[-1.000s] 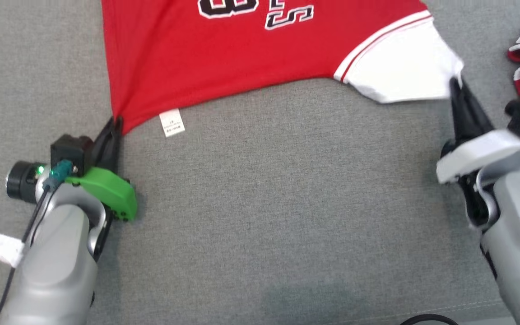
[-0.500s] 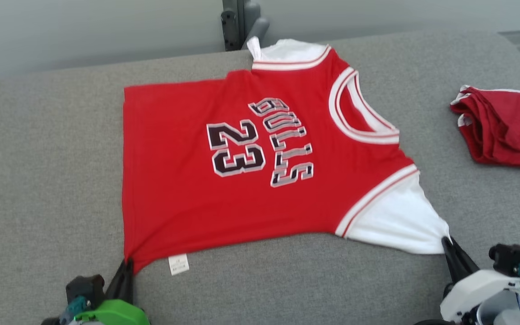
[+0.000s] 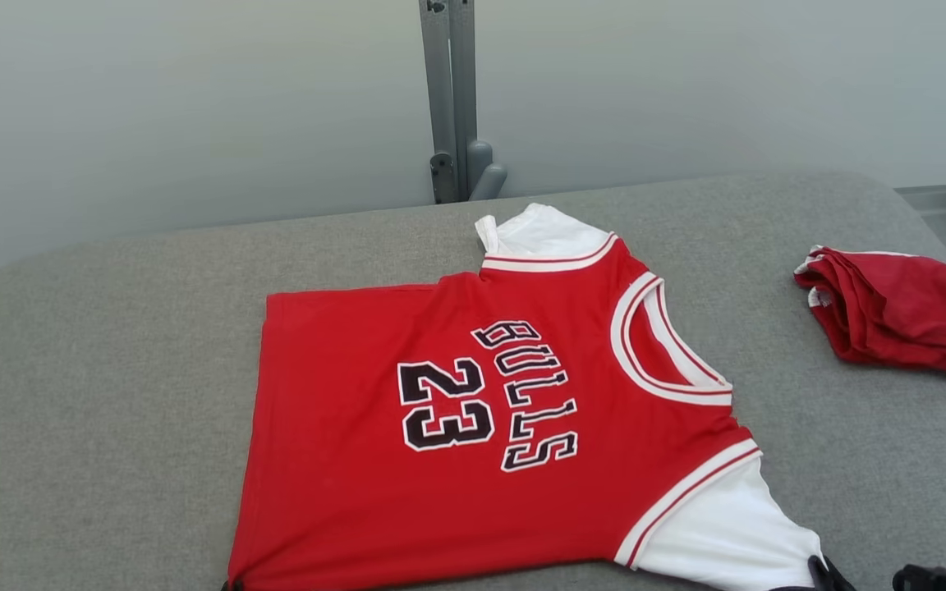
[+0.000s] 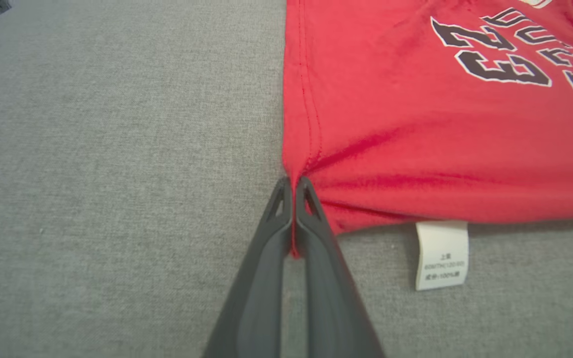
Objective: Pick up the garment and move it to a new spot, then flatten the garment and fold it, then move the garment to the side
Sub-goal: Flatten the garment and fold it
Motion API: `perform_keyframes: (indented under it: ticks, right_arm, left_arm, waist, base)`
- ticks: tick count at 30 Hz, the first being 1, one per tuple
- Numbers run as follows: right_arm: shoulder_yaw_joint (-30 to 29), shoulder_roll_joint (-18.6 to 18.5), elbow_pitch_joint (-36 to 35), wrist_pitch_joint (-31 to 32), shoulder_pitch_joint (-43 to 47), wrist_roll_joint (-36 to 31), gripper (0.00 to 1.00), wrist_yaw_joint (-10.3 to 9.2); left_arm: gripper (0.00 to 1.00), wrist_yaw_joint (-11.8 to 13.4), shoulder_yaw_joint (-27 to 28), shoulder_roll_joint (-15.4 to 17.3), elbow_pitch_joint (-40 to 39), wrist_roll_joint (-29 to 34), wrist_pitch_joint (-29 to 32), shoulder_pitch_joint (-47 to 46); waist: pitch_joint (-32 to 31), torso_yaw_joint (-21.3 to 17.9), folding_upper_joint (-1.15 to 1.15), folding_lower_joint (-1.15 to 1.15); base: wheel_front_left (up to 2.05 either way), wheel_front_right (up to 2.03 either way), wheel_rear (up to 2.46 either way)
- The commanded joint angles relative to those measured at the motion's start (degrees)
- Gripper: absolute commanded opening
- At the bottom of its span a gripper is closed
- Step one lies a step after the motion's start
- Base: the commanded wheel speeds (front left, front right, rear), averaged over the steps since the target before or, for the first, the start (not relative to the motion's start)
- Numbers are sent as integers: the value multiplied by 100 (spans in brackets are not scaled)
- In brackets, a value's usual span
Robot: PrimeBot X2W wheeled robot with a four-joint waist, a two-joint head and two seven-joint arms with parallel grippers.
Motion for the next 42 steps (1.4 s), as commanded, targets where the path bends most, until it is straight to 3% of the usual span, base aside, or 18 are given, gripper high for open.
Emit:
perform_keyframes:
  ticks: [1, 7, 15, 24, 42]
  right_arm:
    - [-8, -14, -18, -15, 126, 20, 0, -17]
    - [-151, -25, -407, -15, 221, 174, 0, -17]
    - [-245, 19, -1153, -15, -575, 70, 0, -14]
    - [-65, 30, -585, -15, -1703, -252, 0, -13]
    - [-317, 157, 335, -15, -3159, -1090, 0, -13]
  left_arm:
    - [0, 15, 87, 22, -24, 39, 2, 115]
    - [0, -25, 158, 0, -452, 168, 2, 184]
    - [0, -44, -125, -35, -1117, 201, 2, -271]
    - [0, -41, -267, 126, -891, 193, 2, -867]
    - [0, -42, -330, 32, -287, 382, 2, -2027]
  waist:
    - [-139, 77, 0, 1]
    - [-95, 130, 0, 1]
    - [243, 242, 0, 1]
    - [445, 265, 0, 1]
    - [1306, 413, 0, 1]
  base:
    - [0, 0, 0]
    - [0, 0, 0]
    - [0, 0, 0]
    - [0, 0, 0]
    - [0, 0, 0]
